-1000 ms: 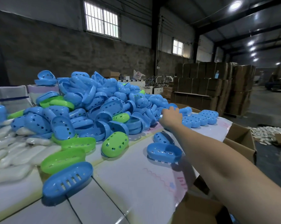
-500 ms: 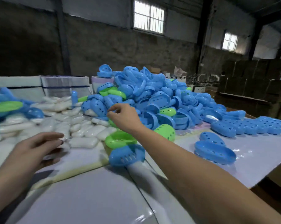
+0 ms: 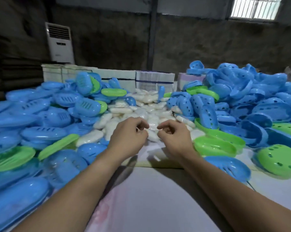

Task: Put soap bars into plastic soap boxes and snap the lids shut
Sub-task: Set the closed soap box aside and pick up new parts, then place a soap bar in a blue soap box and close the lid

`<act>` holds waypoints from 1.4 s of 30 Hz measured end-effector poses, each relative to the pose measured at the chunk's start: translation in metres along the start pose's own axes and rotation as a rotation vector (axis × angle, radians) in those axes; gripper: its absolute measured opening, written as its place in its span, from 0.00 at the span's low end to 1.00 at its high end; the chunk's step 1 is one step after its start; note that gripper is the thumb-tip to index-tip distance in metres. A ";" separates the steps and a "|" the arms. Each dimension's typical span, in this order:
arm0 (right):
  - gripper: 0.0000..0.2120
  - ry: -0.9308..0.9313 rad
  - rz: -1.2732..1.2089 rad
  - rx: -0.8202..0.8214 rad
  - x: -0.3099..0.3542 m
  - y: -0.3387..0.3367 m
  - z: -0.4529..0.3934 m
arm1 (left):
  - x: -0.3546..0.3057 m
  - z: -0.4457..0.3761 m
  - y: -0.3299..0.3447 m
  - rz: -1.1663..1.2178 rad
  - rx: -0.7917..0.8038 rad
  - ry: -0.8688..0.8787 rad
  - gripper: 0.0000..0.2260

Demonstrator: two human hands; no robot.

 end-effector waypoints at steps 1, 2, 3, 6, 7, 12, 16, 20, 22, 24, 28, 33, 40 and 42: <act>0.10 -0.017 0.031 0.017 0.001 0.002 0.000 | 0.002 -0.001 -0.007 -0.035 -0.026 -0.009 0.08; 0.10 -0.034 0.058 0.031 0.002 0.004 0.000 | 0.004 -0.003 -0.014 -0.075 -0.043 -0.022 0.08; 0.10 -0.051 0.081 0.046 0.004 0.007 0.000 | 0.007 -0.006 -0.020 -0.122 -0.054 -0.040 0.08; 0.09 -0.107 0.128 0.098 0.011 0.018 0.006 | 0.024 -0.012 -0.037 -0.261 -0.057 -0.132 0.13; 0.09 -0.116 0.132 0.111 0.012 0.019 0.007 | 0.029 -0.013 -0.041 -0.309 -0.044 -0.163 0.14; 0.09 -0.091 0.115 0.148 0.006 0.018 0.010 | 0.060 -0.028 -0.057 -0.647 0.061 -0.359 0.19; 0.09 -0.143 0.160 0.211 0.015 0.026 0.012 | 0.091 -0.047 -0.100 -0.781 0.035 -0.500 0.16; 0.09 -0.177 0.231 0.249 0.019 0.030 0.012 | 0.129 -0.053 -0.125 -0.960 0.083 -0.616 0.11; 0.10 -0.187 0.243 0.265 0.019 0.032 0.013 | 0.139 -0.055 -0.131 -1.004 0.125 -0.632 0.11; 0.11 -0.189 0.251 0.274 0.019 0.033 0.012 | 0.140 -0.059 -0.128 -0.993 0.241 -0.597 0.14; 0.12 -0.190 0.265 0.289 0.020 0.035 0.012 | 0.136 -0.055 -0.125 -1.124 0.564 -0.537 0.35; 0.12 -0.191 0.265 0.299 0.020 0.035 0.012 | 0.140 -0.046 -0.131 -1.462 0.660 -0.513 0.36; 0.11 -0.181 0.257 0.298 0.017 0.035 0.011 | 0.125 -0.059 -0.138 -1.231 0.414 -0.415 0.32; 0.10 -0.173 0.260 0.291 0.016 0.034 0.010 | 0.100 -0.067 -0.137 -1.052 0.286 -0.328 0.33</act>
Point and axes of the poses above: each hand's wrist, its own z-axis away from the middle knuckle, its own y-axis out of the palm, x = y × z, the point moved 10 cm from there along -z, towards the middle knuckle, and after that the axes turned 8 degrees about -y, right-handed, at the moved point
